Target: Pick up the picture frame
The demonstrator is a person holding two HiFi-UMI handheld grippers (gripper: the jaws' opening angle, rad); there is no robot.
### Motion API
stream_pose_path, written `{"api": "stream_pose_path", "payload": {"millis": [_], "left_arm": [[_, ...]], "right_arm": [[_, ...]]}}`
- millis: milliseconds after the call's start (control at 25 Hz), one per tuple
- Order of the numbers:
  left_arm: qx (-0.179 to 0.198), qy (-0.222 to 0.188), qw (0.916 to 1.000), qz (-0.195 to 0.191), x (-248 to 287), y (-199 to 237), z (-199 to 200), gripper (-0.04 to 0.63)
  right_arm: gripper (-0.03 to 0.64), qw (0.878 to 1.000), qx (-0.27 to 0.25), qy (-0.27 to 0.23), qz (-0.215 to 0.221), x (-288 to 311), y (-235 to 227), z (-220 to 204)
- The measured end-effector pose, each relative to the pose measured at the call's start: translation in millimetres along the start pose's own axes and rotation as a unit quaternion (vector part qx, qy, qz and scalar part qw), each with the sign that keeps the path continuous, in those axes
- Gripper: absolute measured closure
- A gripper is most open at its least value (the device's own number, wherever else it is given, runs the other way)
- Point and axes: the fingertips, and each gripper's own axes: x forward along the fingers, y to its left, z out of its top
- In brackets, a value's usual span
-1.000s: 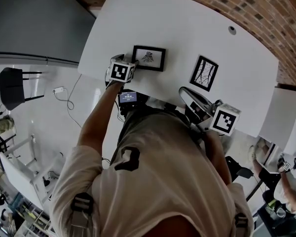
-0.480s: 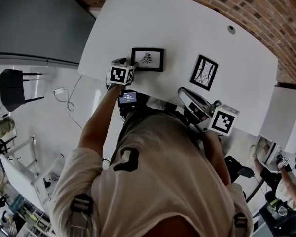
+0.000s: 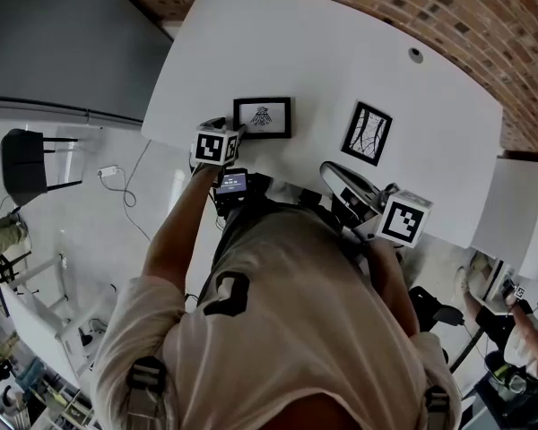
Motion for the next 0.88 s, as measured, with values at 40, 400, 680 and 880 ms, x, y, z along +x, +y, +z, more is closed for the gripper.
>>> {"api": "stream_pose_path", "payload": {"millis": [40, 400, 680, 880], "left_arm": [[0.000, 0.001, 1.0000, 0.002, -0.8, -0.5, -1.0, 0.350], [0.003, 0.007, 0.9997, 0.021, -7.0, -7.1, -8.6, 0.359], [0.000, 0.000, 0.9992, 0.039, -7.7, -13.7, -8.7, 0.393], [-0.029, 0.000, 0.9984, 0.049, -7.7, -18.0, -14.4, 0.393]], "right_arm": [[0.611, 1.000, 0.000, 0.000, 0.002, -0.9, 0.1, 0.2], [0.611, 1.000, 0.003, -0.004, 0.012, -17.7, -3.4, 3.6], [0.611, 0.999, 0.019, -0.020, 0.019, -39.9, -17.3, 10.0], [0.611, 0.999, 0.029, -0.011, 0.042, -49.1, -22.7, 11.6]]}}
